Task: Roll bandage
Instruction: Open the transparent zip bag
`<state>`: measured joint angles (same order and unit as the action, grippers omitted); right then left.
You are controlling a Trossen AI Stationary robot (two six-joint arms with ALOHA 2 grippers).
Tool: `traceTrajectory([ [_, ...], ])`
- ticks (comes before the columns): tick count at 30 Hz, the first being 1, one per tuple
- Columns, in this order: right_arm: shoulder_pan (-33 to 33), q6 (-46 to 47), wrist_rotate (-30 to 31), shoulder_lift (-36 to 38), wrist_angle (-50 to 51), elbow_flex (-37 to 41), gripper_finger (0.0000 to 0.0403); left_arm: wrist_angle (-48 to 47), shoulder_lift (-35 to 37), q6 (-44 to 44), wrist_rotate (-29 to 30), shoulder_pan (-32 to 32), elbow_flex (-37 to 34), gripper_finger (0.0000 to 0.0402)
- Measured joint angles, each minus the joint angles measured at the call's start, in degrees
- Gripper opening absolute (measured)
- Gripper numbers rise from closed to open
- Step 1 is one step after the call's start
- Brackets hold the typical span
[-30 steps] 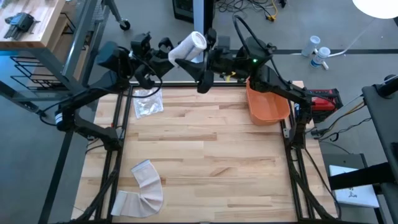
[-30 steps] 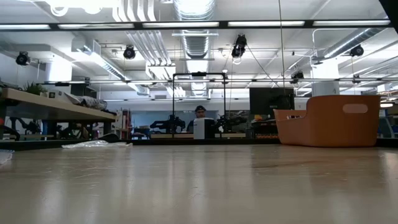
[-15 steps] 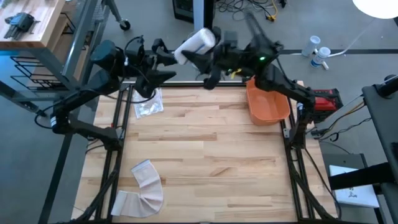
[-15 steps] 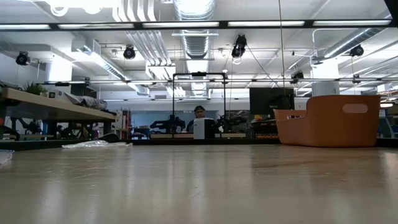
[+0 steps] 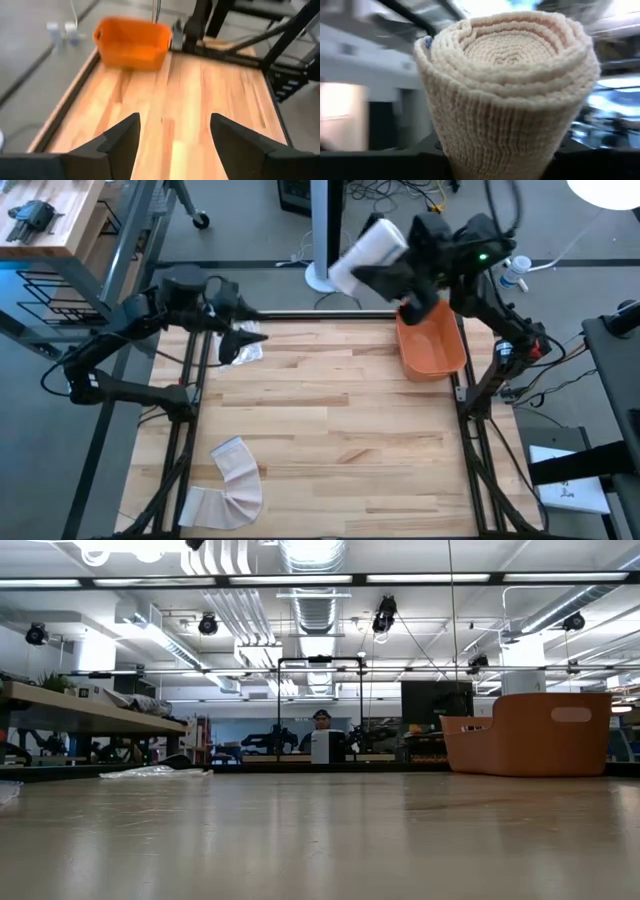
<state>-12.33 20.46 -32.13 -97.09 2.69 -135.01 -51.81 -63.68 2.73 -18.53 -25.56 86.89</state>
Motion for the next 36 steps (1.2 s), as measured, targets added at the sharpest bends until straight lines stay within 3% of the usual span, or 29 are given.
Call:
traceTrajectory([
  [5, -0.09, 0.95, -4.41, 0.90, -0.27, 0.01, 0.0148, -6.16, -2.02, -1.76, 0.13, 0.02, -0.17, 0.0217],
  [10, -0.82, -4.78, -2.93, 2.41, 17.31, 0.01, 0.0143, -12.16, -3.80, -4.82, 0.13, 0.00, -2.19, 0.0201],
  [12, -0.86, -8.20, 0.88, 3.20, 29.21, 0.00, 0.0137, -13.51, -3.76, -7.06, 0.06, 0.03, -4.66, 0.0196],
  [17, -0.83, -13.68, 17.26, 2.83, 57.38, 0.40, 0.0135, -14.00, -2.98, -16.24, 0.90, 0.26, -13.55, 0.0187],
  [21, -0.84, -15.44, 23.70, 0.18, 70.00, 1.77, 0.0137, -13.52, -2.92, -21.73, 9.08, 0.24, -21.00, 0.0187],
  [27, -0.83, -20.60, 24.20, -1.50, 70.24, 8.57, 0.0129, -5.41, -4.40, -31.26, 25.80, 0.16, -30.97, 0.0188],
  [30, -0.68, -21.57, 24.18, -1.10, 69.62, 12.60, 0.0130, -0.51, -5.79, -31.78, 33.95, -0.16, -34.07, 0.0184],
  [36, -0.31, -21.56, 22.10, 3.73, 69.76, 22.40, 0.0128, 4.72, -12.31, -28.92, 35.35, -1.38, -37.11, 0.0181],
])
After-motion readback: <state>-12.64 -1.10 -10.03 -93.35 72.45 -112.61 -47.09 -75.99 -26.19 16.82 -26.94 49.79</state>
